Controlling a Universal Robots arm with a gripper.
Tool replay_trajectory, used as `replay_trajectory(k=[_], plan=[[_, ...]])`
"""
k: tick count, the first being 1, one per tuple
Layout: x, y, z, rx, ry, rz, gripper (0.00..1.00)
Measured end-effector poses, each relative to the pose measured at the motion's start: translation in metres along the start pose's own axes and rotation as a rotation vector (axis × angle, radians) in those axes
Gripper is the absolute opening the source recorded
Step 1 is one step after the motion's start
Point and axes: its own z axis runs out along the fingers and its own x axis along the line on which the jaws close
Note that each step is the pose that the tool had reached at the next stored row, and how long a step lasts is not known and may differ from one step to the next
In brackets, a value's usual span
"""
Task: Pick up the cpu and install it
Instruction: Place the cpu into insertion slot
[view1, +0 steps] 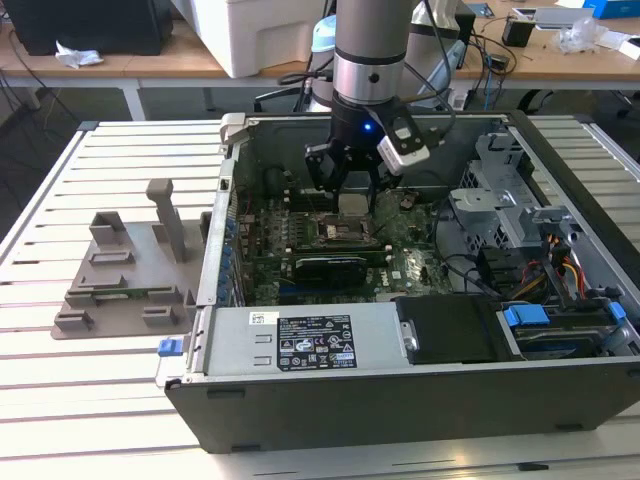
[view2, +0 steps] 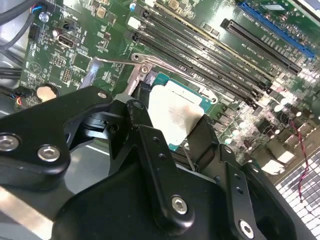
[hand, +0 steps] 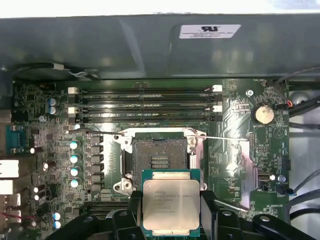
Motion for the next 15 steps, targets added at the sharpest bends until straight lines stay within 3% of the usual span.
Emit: replay_trajectory(k=[10, 12, 15], plan=[[0.0000, 0.0000, 0.0001, -0.0007, 0.0014, 0.183, 0.55], [0.0000, 0.0000, 0.0002, -0.0005, 0.0020, 0.266, 0.55], [0.0000, 0.0000, 0.0003, -0.0006, 0.0026, 0.347, 0.55]])
